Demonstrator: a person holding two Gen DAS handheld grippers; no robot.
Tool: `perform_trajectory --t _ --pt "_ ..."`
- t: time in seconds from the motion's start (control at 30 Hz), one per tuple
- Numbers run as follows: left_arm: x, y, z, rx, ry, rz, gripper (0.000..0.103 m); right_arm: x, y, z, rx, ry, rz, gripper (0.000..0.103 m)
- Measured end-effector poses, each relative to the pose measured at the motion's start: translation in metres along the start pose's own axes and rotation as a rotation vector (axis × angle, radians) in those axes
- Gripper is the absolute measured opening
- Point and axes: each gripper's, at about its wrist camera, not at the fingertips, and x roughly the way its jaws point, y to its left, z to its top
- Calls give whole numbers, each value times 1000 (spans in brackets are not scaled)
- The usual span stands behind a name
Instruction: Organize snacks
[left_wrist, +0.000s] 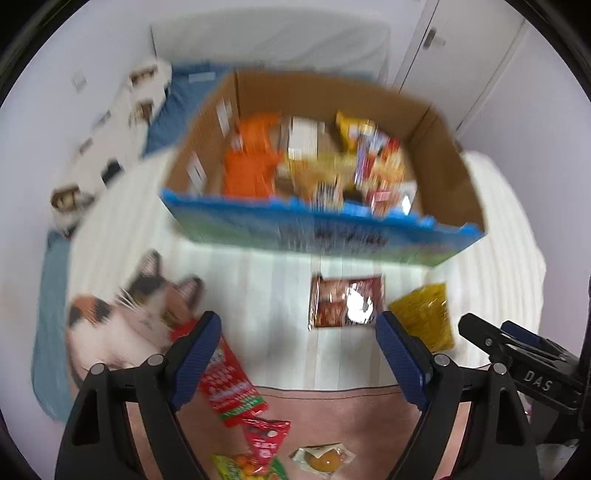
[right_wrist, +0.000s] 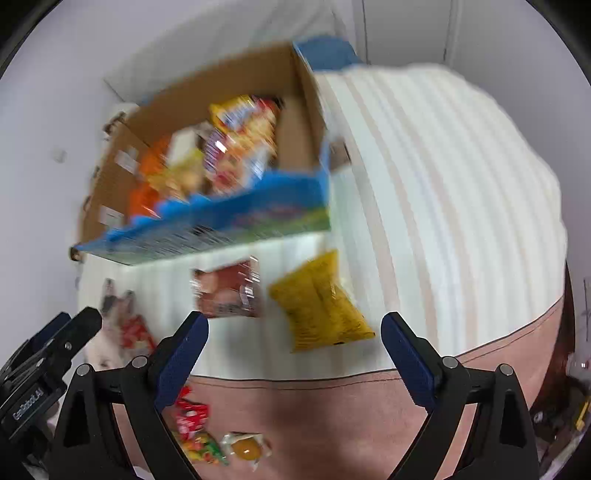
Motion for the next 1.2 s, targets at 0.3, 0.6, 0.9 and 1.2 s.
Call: perform_trajectory --t 0.3,0.6,0.9,1.2 --pt "74 -40 5 318 83 60 85 101 -17 6 -62 136 -75 86" --pt "115 -96 -12 862 146 74 85 97 -59 -8 -14 162 -43 60" --pt "150 -120 -27 1075 261 74 85 91 -88 -19 90 180 -6 61" --pt "140 -99 -25 677 361 -37 64 86 -99 -19 122 170 -33 64"
